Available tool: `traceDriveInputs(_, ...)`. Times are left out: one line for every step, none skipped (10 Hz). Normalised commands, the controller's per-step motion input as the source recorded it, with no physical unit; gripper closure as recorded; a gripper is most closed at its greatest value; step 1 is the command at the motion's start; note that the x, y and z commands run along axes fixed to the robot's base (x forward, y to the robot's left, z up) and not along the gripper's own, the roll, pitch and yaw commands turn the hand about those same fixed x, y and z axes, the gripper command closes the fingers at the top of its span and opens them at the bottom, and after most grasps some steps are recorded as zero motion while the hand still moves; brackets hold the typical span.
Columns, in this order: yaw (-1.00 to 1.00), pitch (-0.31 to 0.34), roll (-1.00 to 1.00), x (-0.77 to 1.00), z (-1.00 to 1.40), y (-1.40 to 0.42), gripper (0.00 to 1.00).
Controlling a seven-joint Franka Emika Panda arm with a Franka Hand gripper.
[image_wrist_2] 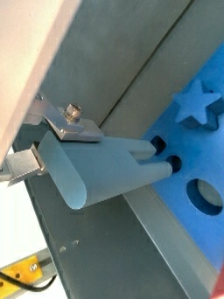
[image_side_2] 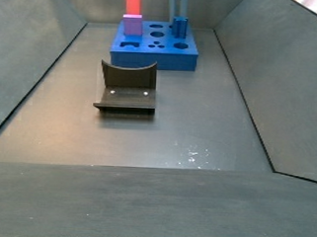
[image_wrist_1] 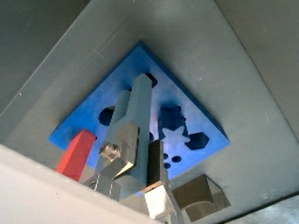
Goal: Pick up the square-circle object. Move up. Place the square-circle object on the fixture. Regrasp the square-circle object. Rotate the square-circle object. Move to above the board. Insert the square-circle object.
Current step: Insert the square-circle object.
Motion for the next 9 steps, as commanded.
traceDriveInputs(0.00, -0.016, 0.14, 0.00, -0.26, 0.00, 1.00)
traceDriveInputs(-0.06, -0.224, 0.16, 0.00, -0.22, 0.00, 1.00)
traceDriveInputs(-0.07, -0.267, 0.17, 0.00, -0.11, 0.00, 1.00)
traceDriveInputs(-0.10, -0.290, 0.10, -0.09, -0.06, 0.00, 1.00)
traceDriveInputs(-0.08, -0.284, 0.08, -0.17, 0.00, 0.00, 1.00)
traceDriveInputs(-0.06, -0.107, 0.16, -0.15, -0.06, 0.00, 1.00)
traceDriveInputs(-0.03, -0.027, 0.16, -0.18, -0.20, 0.00, 1.00)
traceDriveInputs(-0.01, -0.009, 0.14, -0.20, -0.23, 0.00, 1.00)
traceDriveInputs(-0.07, -0.066, 0.16, 0.00, -0.33, 0.00, 1.00)
